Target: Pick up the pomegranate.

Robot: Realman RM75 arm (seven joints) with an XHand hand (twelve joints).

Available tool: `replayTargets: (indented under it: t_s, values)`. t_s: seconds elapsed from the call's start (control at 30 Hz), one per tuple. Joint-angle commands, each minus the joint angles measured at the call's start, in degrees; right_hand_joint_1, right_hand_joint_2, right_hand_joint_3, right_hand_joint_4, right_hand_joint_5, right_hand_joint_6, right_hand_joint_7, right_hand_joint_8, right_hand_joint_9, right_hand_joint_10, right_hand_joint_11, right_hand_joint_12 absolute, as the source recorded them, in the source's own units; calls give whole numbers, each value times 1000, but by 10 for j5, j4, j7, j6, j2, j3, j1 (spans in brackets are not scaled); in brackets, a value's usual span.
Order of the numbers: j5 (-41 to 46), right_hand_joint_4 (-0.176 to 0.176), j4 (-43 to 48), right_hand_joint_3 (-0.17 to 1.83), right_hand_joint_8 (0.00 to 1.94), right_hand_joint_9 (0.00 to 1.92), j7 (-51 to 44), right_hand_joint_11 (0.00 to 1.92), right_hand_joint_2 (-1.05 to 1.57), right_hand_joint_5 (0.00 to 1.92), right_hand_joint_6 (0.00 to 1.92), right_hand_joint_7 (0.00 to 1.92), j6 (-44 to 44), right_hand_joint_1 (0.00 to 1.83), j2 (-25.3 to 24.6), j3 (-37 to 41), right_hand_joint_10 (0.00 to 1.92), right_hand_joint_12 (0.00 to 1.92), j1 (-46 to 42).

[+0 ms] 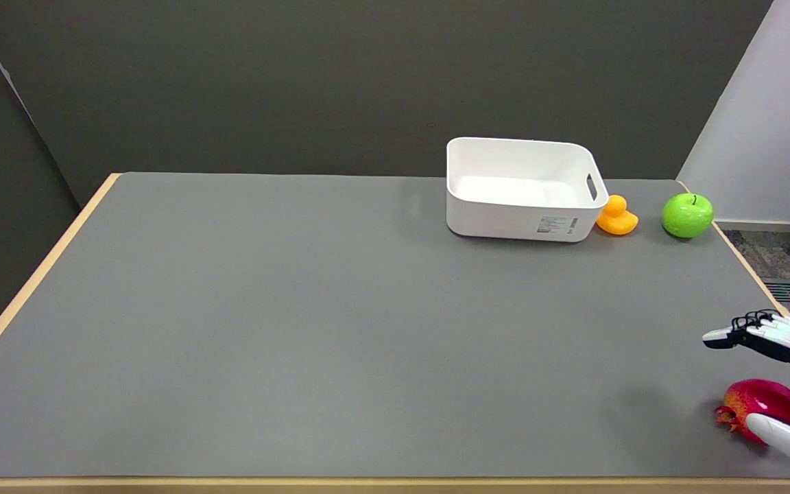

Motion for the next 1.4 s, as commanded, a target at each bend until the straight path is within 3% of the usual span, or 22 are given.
replayTargets:
  t_s: [0.03,1.4]
  values:
    - [-22,38,-53,884,485,247,-29,103,607,320,603,422,-22,462,25,-11,835,1331,22]
    - [-48,44,-155,898,479,244,-29,88,601,321,608,414,-2,484,34,-2,822,1308,39]
